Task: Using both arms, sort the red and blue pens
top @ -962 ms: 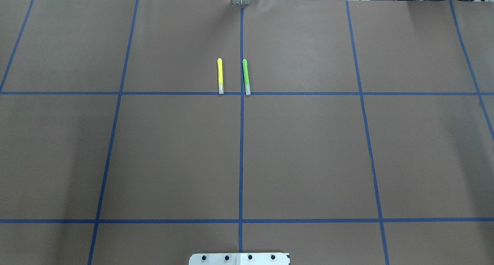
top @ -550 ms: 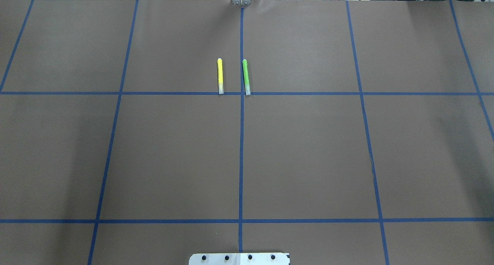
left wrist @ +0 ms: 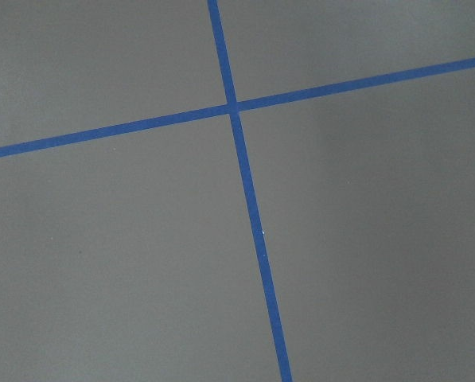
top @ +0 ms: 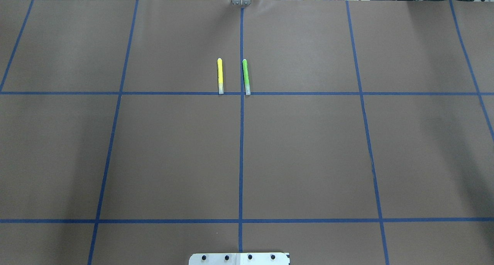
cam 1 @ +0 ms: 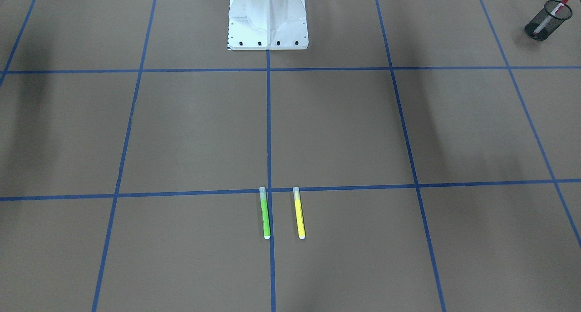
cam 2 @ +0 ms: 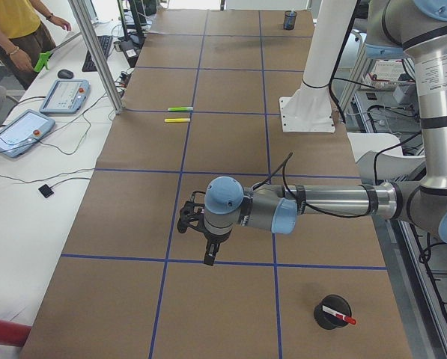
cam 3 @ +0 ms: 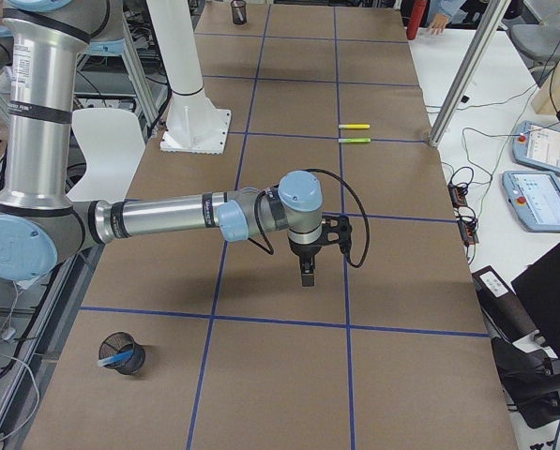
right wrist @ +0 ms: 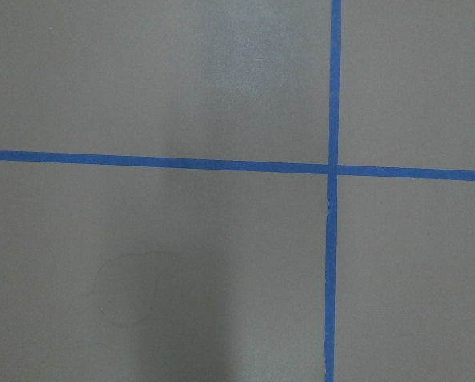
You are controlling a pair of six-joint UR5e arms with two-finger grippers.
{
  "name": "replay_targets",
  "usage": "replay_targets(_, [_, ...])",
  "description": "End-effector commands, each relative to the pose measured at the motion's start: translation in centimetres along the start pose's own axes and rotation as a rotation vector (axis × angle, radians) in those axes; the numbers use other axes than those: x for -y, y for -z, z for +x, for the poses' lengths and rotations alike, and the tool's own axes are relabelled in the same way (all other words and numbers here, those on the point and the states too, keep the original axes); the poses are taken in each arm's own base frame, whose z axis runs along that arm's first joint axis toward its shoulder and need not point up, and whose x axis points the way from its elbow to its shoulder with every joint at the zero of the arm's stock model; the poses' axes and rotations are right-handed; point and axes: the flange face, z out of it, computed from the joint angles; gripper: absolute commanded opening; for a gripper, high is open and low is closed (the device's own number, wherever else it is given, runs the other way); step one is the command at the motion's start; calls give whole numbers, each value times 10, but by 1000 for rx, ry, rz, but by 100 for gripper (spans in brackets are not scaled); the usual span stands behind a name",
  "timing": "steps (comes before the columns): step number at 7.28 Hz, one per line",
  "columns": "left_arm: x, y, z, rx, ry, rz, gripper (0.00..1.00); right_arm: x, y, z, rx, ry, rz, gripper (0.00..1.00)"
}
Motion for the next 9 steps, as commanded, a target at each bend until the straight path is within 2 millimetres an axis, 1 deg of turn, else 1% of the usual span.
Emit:
replay_targets(1, [4,5,4,1,-14,12,100,-3,-2,2,-7,-1,-4,100])
replay_targets(5, [8,13,13,3,-33,30,100,-5,-6,5,-14,-5,-11,100])
replay_targets(9, [6,12,13,5,-30,27,100,-6,-6,5,-15,-6,-12,100])
